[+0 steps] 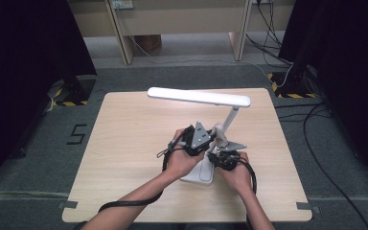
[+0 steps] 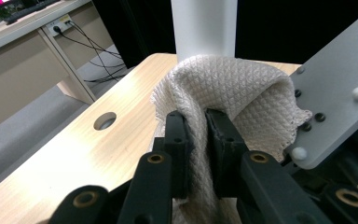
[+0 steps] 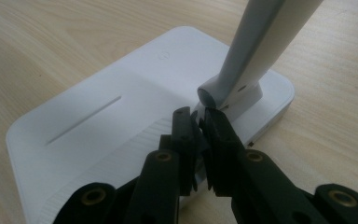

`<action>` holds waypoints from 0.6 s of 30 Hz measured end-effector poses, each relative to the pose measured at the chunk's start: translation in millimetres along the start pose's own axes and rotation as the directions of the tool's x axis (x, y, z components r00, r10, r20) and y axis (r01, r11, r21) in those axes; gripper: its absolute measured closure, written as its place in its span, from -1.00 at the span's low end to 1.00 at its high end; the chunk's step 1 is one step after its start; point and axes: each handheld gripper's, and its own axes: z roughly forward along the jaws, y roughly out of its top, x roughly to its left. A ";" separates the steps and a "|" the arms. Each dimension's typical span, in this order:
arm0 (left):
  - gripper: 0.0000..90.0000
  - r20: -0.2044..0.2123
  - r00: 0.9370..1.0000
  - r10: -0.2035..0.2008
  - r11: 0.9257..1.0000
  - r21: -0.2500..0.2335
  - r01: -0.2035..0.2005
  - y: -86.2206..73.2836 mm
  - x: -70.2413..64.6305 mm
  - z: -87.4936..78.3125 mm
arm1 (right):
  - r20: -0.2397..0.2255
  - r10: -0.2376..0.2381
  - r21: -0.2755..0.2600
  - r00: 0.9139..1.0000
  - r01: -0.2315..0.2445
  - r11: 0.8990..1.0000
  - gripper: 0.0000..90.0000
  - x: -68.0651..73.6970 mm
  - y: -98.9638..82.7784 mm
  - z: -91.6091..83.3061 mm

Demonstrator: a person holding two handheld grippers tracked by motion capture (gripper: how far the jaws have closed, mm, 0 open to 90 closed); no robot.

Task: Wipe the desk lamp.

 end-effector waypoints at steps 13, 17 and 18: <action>0.76 -0.004 1.000 -0.012 0.999 0.036 0.013 -17.2 -0.6 7.4 | 0.005 0.018 -0.038 1.000 -0.018 0.999 0.85 0.6 -5.8 -0.2; 0.76 -0.004 1.000 -0.010 0.999 0.046 0.010 -21.0 -1.2 8.8 | 0.006 0.016 -0.044 1.000 -0.015 0.999 0.85 0.4 -6.3 -0.1; 0.76 -0.004 1.000 -0.009 0.999 0.050 0.009 -22.4 -1.3 9.4 | 0.005 0.016 -0.046 1.000 -0.016 0.999 0.85 0.3 -6.4 -0.1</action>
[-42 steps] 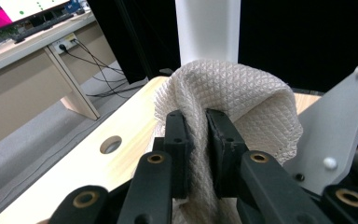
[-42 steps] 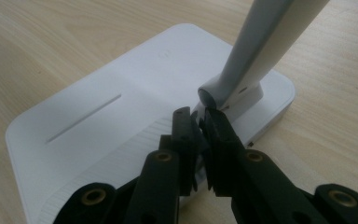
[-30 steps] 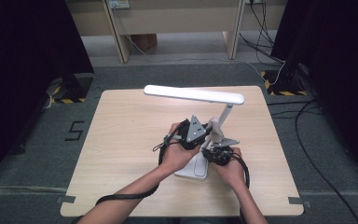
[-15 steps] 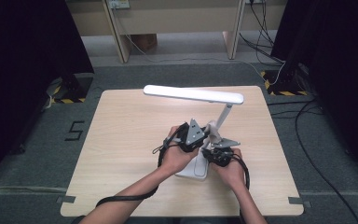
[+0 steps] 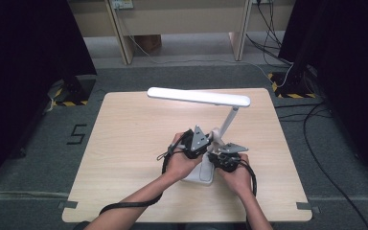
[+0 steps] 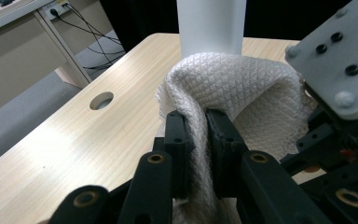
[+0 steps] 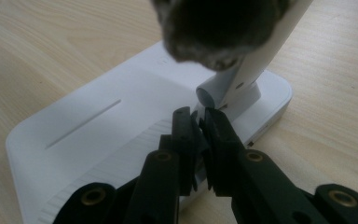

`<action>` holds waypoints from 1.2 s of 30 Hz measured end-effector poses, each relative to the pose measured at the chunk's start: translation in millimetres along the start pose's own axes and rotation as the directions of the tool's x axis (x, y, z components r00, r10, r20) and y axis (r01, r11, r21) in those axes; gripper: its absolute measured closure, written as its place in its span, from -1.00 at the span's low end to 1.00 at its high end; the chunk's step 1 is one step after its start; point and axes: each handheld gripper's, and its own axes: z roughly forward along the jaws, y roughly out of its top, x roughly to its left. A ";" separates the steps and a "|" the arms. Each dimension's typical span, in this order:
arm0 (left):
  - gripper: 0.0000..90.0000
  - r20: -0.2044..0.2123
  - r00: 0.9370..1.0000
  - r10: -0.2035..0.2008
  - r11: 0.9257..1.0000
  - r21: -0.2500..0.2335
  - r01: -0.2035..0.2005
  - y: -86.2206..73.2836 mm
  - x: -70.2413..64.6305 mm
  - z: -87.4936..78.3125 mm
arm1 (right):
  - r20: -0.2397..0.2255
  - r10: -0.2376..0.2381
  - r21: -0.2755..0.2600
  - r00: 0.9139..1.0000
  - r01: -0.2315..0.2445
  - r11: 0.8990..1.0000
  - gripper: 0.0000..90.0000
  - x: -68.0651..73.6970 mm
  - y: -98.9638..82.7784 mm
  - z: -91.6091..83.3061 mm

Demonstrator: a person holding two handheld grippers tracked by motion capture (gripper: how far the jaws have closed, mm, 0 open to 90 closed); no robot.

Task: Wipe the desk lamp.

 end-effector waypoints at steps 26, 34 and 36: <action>0.76 0.002 1.000 -0.015 0.999 0.043 0.015 -17.6 0.2 9.9 | 0.001 -0.004 0.000 1.000 0.004 1.000 0.85 0.1 0.0 0.0; 0.76 0.004 1.000 -0.010 0.999 0.051 0.010 -18.5 0.7 11.0 | 0.002 -0.004 0.001 1.000 0.004 1.000 0.85 0.3 0.1 0.0; 0.76 0.007 1.000 -0.016 0.998 0.054 0.015 -20.4 0.5 12.1 | 0.002 -0.004 0.001 1.000 0.004 1.000 0.85 0.2 0.1 0.0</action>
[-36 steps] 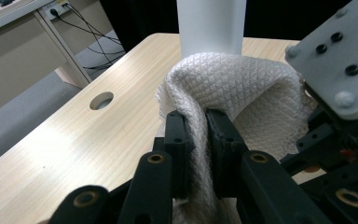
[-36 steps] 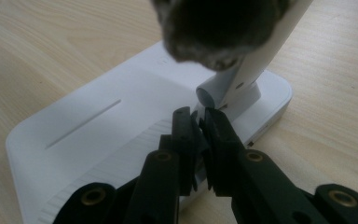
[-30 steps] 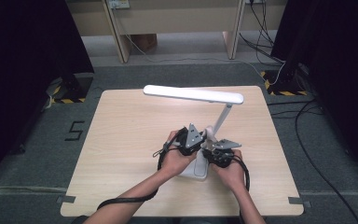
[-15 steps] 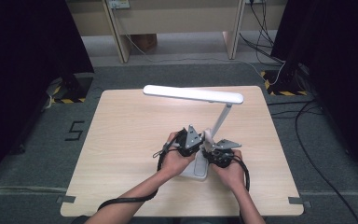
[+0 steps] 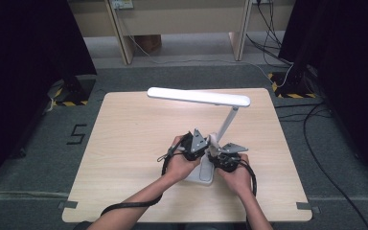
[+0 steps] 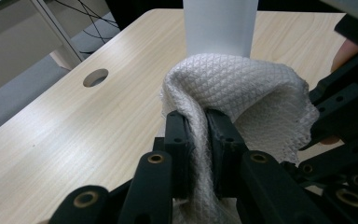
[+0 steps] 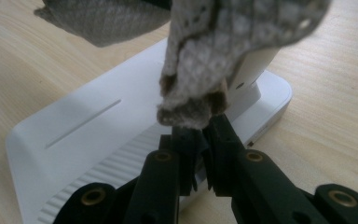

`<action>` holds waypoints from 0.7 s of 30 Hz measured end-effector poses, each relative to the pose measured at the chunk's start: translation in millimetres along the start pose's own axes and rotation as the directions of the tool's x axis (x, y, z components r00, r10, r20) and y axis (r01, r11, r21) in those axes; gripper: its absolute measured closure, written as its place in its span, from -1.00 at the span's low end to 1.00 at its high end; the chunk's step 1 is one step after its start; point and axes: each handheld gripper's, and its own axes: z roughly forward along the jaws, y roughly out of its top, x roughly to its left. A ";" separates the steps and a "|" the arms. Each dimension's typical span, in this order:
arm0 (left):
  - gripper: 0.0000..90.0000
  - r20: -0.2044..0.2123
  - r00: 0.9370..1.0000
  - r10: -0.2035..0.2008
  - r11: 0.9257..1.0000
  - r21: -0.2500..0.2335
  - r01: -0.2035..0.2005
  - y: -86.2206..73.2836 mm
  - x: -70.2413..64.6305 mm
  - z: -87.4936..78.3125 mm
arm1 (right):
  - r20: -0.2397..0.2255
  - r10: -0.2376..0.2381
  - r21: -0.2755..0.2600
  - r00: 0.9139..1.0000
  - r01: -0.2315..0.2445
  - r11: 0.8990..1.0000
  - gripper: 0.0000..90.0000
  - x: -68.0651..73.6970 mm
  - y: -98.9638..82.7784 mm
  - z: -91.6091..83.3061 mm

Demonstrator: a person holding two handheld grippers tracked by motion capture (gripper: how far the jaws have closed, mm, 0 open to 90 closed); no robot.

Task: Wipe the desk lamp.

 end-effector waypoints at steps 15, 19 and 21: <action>0.76 0.020 1.000 -0.004 0.999 0.051 0.003 -13.5 1.5 8.3 | 0.000 -0.001 0.004 1.000 0.001 1.000 0.85 0.0 0.6 0.0; 0.76 0.027 1.000 0.001 0.998 0.068 -0.003 -16.4 2.5 9.6 | 0.000 -0.002 0.005 1.000 0.003 1.000 0.85 0.1 0.7 0.1; 0.76 0.029 1.000 0.003 0.997 0.079 -0.006 -17.7 3.1 10.4 | 0.001 -0.005 0.006 1.000 0.005 1.000 0.85 0.0 0.8 0.0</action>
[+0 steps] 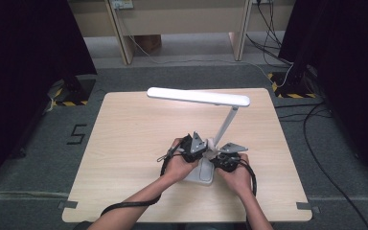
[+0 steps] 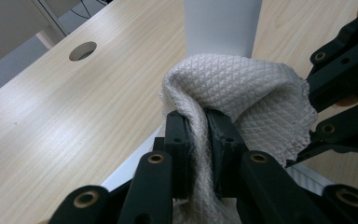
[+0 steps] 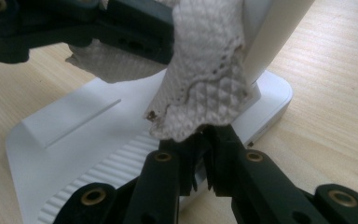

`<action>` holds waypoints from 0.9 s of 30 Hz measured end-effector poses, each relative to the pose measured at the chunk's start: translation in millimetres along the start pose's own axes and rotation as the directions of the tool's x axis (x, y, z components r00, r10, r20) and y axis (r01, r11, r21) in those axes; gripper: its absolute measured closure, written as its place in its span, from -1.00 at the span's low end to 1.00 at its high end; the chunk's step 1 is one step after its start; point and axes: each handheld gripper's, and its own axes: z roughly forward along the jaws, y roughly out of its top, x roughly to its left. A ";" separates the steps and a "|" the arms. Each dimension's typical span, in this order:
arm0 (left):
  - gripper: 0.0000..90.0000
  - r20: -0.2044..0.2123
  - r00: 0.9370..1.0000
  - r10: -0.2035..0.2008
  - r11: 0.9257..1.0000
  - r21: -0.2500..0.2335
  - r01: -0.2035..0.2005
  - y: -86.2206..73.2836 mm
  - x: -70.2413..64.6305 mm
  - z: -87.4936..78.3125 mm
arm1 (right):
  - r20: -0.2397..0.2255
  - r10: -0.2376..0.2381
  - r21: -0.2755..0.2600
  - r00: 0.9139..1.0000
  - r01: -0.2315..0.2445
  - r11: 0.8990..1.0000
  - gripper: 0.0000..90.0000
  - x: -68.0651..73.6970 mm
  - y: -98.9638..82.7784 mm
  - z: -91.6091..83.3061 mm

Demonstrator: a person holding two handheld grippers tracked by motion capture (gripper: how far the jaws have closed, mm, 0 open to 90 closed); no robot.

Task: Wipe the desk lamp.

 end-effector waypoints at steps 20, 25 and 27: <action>0.76 0.012 1.000 -0.001 1.000 -0.002 0.001 -9.0 19.9 -48.0 | 0.039 -0.004 -0.028 0.999 0.005 1.000 0.11 14.7 9.0 -49.8; 0.76 0.039 0.999 0.022 1.000 0.001 -0.022 -6.5 16.0 -55.6 | 0.026 -0.078 -0.106 0.997 0.080 0.991 -0.01 27.4 27.9 -66.0; 0.76 0.054 0.998 0.032 0.999 -0.006 -0.032 -4.9 12.1 -58.4 | 0.012 -0.109 -0.115 0.994 0.109 0.987 -0.04 32.8 34.7 -63.3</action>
